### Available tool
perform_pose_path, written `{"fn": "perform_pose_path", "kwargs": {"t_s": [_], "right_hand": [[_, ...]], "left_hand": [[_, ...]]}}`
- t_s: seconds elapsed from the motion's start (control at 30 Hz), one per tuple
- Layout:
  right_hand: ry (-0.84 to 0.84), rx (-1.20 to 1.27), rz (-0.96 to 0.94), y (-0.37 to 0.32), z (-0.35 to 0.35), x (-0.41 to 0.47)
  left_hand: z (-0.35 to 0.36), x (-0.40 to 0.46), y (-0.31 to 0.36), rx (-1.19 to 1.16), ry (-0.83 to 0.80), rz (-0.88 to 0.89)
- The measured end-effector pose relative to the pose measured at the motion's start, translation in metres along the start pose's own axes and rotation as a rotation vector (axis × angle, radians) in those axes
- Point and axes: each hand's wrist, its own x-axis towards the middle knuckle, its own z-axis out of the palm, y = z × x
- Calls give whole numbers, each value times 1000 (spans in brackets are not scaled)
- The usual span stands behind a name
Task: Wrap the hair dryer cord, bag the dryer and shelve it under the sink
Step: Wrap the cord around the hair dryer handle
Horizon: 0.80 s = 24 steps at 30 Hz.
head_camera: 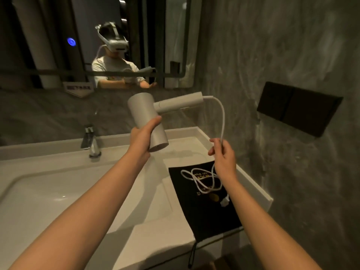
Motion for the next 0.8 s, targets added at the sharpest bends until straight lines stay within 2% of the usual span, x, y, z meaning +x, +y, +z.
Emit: {"fn": "perform_pose_path", "kwargs": {"t_s": [0.17, 0.37, 0.5, 0.67, 0.8], "right_hand": [[-16, -70, -98, -9, 7, 16], [-89, -37, -114, -24, 16, 33], [-159, -49, -223, -42, 28, 38], [-238, -401, -429, -67, 46, 43], [-297, -689, -708, -94, 59, 48]], "left_hand": [[-3, -8, 30, -34, 116, 92], [-18, -15, 57, -77, 232, 194], [-30, -16, 67, 45, 397, 372], [-47, -12, 78, 163, 513, 501], [-58, -8, 87, 296, 498, 635]]}}
